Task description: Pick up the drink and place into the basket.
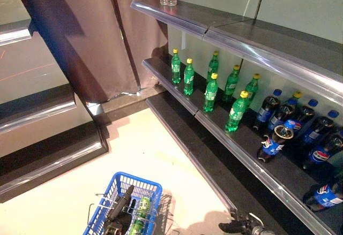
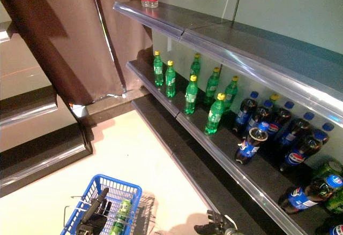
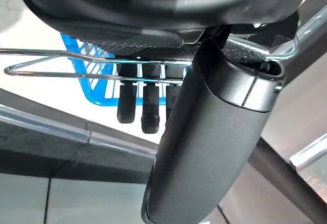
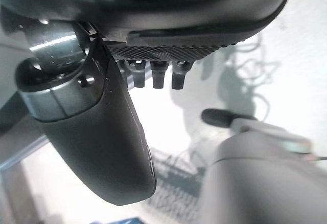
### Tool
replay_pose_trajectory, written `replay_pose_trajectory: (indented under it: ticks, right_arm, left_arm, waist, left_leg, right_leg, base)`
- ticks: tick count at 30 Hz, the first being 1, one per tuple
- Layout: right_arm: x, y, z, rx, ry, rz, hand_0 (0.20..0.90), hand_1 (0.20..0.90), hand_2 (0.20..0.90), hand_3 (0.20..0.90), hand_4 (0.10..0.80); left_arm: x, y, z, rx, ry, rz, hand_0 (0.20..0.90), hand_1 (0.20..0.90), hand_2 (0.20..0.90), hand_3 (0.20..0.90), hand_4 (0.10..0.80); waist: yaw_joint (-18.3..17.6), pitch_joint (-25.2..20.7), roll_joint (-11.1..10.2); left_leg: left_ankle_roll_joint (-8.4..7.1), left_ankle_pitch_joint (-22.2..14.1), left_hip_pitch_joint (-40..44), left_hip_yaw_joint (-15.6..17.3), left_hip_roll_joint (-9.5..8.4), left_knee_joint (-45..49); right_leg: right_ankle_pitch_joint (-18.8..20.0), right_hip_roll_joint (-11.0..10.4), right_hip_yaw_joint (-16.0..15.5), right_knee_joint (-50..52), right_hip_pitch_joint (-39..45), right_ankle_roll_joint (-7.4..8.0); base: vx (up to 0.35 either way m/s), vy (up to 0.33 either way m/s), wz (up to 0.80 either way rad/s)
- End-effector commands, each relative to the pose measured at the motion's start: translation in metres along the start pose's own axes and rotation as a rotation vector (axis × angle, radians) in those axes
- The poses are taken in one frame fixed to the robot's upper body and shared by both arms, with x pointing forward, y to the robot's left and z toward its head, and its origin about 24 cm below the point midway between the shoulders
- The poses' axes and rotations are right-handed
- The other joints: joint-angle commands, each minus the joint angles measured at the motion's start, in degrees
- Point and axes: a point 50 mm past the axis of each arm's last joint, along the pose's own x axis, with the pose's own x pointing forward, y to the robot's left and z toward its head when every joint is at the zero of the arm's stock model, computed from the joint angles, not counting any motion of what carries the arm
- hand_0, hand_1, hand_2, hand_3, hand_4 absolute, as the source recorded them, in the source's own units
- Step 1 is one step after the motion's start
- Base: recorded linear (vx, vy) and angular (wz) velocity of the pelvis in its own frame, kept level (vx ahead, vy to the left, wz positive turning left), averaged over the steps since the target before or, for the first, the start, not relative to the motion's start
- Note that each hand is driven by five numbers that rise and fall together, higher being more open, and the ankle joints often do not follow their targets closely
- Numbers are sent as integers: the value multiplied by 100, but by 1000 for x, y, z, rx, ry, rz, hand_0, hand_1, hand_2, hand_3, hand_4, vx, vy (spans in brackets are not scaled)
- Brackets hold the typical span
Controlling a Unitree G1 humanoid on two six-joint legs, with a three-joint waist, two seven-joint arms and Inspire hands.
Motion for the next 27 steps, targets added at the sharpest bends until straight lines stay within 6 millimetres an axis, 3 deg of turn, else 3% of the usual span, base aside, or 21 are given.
replay_pose_trajectory:
  ticks: [1, 9, 17, 27]
  right_arm:
    - [3, 1, 48, -25, -238, 59, 900, 900, 900, 900, 800]
    - [-9, 30, 109, -7, -513, 205, 900, 900, 900, 900, 800]
    - [-35, 53, 164, -4, -783, 283, 900, 900, 900, 900, 800]
    - [-60, 51, 244, -70, -1018, 244, 900, 900, 900, 900, 800]
  left_arm:
    - [20, -79, 55, 37, -232, -376, 300, 300, 300, 200, 100]
    - [17, -86, 54, 39, -233, -395, 300, 300, 300, 200, 100]
    - [15, -94, 52, 37, -235, -399, 300, 300, 300, 200, 100]
    - [17, -99, 54, 59, -223, -383, 300, 300, 300, 200, 100]
  waist:
    - [60, -132, -18]
    - [-10, -86, -73]
    - [25, -54, -102]
    - [355, -83, -150]
  left_leg:
    - [120, -279, -171, 334, -369, 175]
    - [131, -237, -201, 292, -397, 153]
    - [147, -219, -231, 241, -415, 144]
    - [118, -167, -250, 87, -419, 78]
  right_leg:
    - [-460, -94, -93, 136, 246, 240]
    - [-416, -106, -34, 102, 223, 261]
    - [-390, -147, -61, 79, 210, 294]
    - [-392, -184, -268, 38, 255, 299]
  base:
    - [0, 0, 0]
    - [0, 0, 0]
    - [0, 0, 0]
    - [10, -3, 3]
